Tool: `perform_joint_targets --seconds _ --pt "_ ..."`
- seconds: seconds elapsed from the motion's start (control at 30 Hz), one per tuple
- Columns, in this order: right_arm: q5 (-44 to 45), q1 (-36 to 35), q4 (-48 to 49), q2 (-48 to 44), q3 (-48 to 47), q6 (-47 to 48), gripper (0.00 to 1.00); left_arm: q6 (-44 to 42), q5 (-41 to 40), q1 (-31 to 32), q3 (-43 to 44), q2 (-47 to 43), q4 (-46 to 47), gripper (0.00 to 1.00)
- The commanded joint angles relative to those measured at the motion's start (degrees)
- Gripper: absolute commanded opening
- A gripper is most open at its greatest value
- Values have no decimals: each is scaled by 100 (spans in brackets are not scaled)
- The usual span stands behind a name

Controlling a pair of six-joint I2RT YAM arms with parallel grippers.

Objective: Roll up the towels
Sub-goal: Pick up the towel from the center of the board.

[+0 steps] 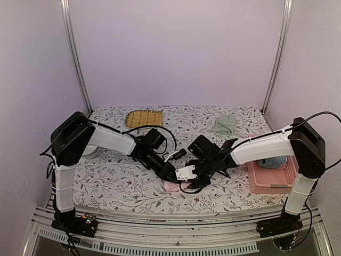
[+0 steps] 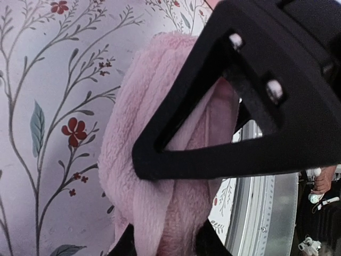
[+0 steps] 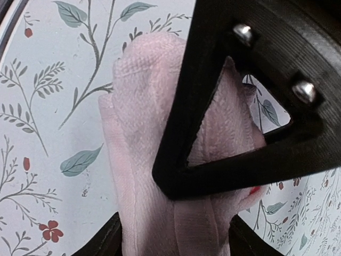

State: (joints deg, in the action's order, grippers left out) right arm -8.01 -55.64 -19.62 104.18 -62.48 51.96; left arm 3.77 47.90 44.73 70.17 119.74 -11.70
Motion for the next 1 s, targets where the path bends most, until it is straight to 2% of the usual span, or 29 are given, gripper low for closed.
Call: perform_joint_targets --seconds 0.0,0.03,0.23,0.37,0.63,0.67,0.7,0.8,0.97 --pt "426 -321 330 341 424 85 58 91 -737 -231 -96 474 -456 19" --pt "577 -355 450 390 463 86 56 115 -769 -245 -92 487 -452 20" --pt "905 -398 554 349 368 44 26 186 -1046 -300 -157 306 -320 30" --pt "770 -398 248 188 206 -42 13 451 -1380 -386 -398 -173 73 48" --pt "-161 -232 -825 -405 -303 -570 9 377 -1867 -536 -634 -1782 203 67" --pt "-261 -172 -919 -503 -356 -632 8 335 -1930 -581 -644 -1946 189 88" --pt "-349 -116 -997 -597 -393 -710 8 302 -1958 -620 -645 -2081 184 97" --pt "-603 127 -1217 -949 -481 -826 7 132 -2125 -746 -614 -2470 190 99" --pt "-1060 804 -1633 -1535 -575 -938 6 -383 -2934 -882 -585 -3048 417 98"
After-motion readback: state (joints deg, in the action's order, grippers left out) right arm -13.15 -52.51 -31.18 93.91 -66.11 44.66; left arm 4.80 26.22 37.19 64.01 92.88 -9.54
